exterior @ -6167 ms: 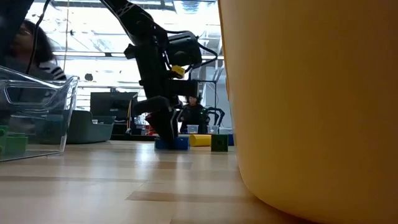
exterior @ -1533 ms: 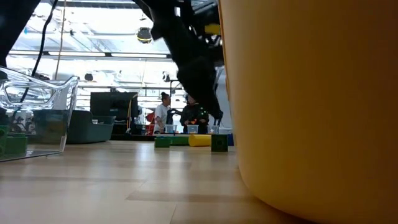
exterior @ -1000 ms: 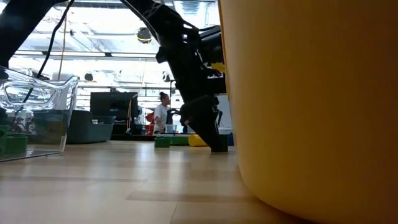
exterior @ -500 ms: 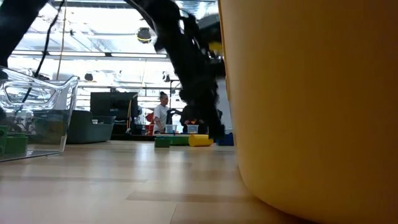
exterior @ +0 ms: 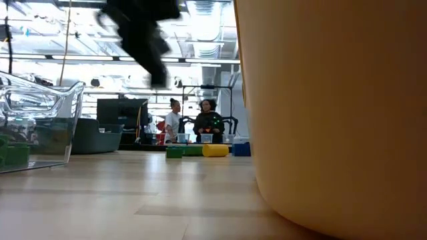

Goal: Sort blocks
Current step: Put the green game piece into the left transparent bin

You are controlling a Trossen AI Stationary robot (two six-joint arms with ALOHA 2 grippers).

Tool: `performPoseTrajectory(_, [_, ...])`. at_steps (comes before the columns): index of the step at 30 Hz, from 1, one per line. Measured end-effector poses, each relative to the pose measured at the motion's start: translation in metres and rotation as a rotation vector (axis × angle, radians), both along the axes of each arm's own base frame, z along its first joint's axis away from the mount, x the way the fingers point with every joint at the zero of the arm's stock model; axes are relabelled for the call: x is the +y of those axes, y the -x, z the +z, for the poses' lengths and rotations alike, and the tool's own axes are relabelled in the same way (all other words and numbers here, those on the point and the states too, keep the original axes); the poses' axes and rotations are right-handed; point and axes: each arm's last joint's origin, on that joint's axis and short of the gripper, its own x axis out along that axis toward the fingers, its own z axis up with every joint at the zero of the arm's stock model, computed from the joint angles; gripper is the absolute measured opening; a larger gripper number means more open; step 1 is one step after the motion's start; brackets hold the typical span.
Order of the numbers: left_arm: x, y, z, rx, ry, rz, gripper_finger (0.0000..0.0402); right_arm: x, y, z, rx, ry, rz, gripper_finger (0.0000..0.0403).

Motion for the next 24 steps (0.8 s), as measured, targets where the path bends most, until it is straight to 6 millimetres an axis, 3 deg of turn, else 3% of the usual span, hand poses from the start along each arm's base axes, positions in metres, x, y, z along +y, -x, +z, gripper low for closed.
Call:
performPoseTrajectory(6, [-0.051, 0.058, 0.027, -0.03, 0.312, -0.147, 0.0093, 0.002, -0.002, -0.002, 0.002, -0.01, -0.004, 0.0216])
performPoseTrajectory(9, [-0.066, 0.08, 0.035, 0.005, 0.416, -0.111, 0.0095, 0.003, -0.007, -0.007, 0.016, -0.005, -0.008, 0.0216])
performPoseTrajectory(13, [-0.081, 0.1, 0.026, 0.134, 0.385, 0.043, 0.0097, 0.007, -0.014, -0.013, 0.029, 0.001, -0.008, 0.0216])
performPoseTrajectory(17, [-0.094, 0.102, 0.007, 0.232, 0.286, 0.158, 0.0097, 0.008, -0.017, -0.018, 0.047, 0.01, -0.008, 0.0216])
performPoseTrajectory(24, [-0.102, 0.085, -0.028, 0.366, 0.141, 0.243, 0.0129, 0.007, -0.015, -0.015, 0.033, 0.0, -0.005, 0.0216])
